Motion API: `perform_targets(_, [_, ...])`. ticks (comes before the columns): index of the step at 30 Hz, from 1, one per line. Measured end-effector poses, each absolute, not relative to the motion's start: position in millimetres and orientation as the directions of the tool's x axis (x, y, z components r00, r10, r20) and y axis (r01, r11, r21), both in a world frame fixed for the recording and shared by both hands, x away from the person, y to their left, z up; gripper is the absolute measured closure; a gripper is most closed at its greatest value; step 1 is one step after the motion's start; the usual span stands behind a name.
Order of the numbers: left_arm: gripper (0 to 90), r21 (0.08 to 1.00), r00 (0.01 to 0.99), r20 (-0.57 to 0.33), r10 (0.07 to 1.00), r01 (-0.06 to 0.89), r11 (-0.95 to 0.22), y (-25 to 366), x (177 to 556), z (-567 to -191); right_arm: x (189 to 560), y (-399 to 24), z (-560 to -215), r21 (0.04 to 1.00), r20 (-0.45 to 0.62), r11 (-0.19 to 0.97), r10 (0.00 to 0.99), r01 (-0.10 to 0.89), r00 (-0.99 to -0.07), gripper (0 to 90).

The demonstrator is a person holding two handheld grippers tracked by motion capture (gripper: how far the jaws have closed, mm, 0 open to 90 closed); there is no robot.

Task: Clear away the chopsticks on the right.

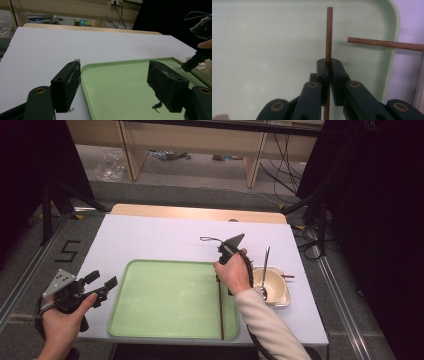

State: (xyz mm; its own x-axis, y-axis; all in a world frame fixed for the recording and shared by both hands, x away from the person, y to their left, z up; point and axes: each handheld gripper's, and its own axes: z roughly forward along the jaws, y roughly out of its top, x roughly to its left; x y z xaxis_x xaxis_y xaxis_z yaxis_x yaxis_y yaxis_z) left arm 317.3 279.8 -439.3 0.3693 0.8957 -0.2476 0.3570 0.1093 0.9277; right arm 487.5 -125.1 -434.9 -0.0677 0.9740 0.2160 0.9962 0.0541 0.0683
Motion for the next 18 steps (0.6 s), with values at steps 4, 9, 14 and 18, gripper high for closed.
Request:
perform_targets(4, [26.7, 0.928, 0.369, -0.248, 0.896, 0.357, 0.109, 279.7, 317.4, -439.3, 488.8, -129.0, -440.3, 0.104, 0.218, 0.083, 0.970, 0.991, -0.104, 87.4])
perform_targets(9, [26.7, 0.925, 0.366, -0.246, 0.898, 0.364, 0.105, 279.4, 317.1, -438.9, 489.0, -127.1, -436.2, 0.082, 0.222, 0.043, 0.973, 0.996, -0.060, 87.4])
perform_targets(14, [26.8, 0.927, 0.369, -0.248, 0.896, 0.358, 0.110, 279.6, 317.4, -439.3, 488.9, -126.5, -435.5, 0.118, 0.224, 0.034, 0.973, 0.992, -0.059, 87.4])
perform_targets(18, [26.8, 0.925, 0.366, -0.246, 0.898, 0.364, 0.105, 279.4, 317.1, -438.9, 489.8, -124.5, -433.2, 0.123, 0.235, 0.007, 0.971, 0.992, -0.036, 87.4])
